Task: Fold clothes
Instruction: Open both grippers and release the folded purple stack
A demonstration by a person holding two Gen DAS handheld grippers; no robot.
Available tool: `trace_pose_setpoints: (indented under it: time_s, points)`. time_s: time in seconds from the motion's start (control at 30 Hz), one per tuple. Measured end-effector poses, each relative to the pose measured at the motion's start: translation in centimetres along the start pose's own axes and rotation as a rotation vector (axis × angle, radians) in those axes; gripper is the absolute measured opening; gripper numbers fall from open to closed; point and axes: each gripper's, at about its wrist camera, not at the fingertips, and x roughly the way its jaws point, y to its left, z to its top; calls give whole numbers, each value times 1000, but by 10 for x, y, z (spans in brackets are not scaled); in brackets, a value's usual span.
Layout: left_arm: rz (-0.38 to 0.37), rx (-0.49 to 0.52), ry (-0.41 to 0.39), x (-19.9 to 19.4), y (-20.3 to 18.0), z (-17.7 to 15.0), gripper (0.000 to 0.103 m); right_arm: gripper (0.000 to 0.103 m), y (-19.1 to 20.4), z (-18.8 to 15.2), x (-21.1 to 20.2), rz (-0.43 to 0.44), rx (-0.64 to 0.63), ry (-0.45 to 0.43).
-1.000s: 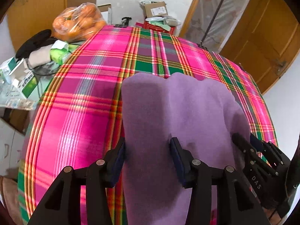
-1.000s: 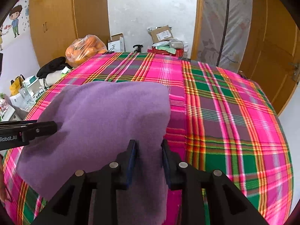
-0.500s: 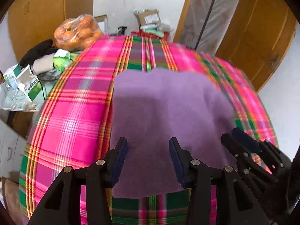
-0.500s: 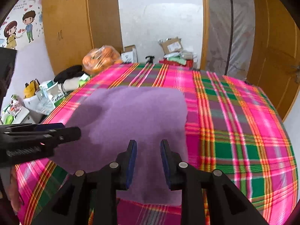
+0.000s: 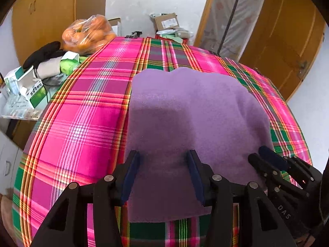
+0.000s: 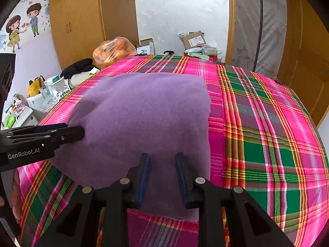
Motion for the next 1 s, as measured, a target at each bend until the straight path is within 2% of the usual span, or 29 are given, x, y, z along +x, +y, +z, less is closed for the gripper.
trace_pose_setpoints:
  time_s: [0.07,0.13,0.2,0.3,0.4,0.43,0.6,0.8,0.9,0.93,1.0]
  points:
    - [0,-9,14,-4,-1,5,51,25,2,2,-1,-7,-14,12]
    - [-35,-27,2,-9,1,13,50,25,3,10,-3,-16,-14,37]
    - [-52,-36,-9,-12,2,20,50,25,2,15,-9,-11,-4,6]
    - [-35,-57,13,-9,5,29,50,25,-4,20,-16,-8,32,-23]
    - [-53,-77,44,-7,7,22,49,25,-7,15,-19,10,59,-5]
    - [-37,-62,60,-6,6,15,49,25,-6,12,-18,11,59,7]
    - [-20,-64,37,-17,7,-7,50,25,-4,-6,-21,14,66,33]
    - [-1,-67,67,-20,13,-32,52,25,-5,-20,-28,10,73,38]
    - [19,-70,117,-16,13,-46,51,25,-3,-30,-32,-2,68,48]
    - [26,-56,91,-21,12,-50,51,25,-2,-33,-33,-8,68,53]
    - [5,-62,106,-25,12,-55,51,25,0,-40,-37,-14,73,61]
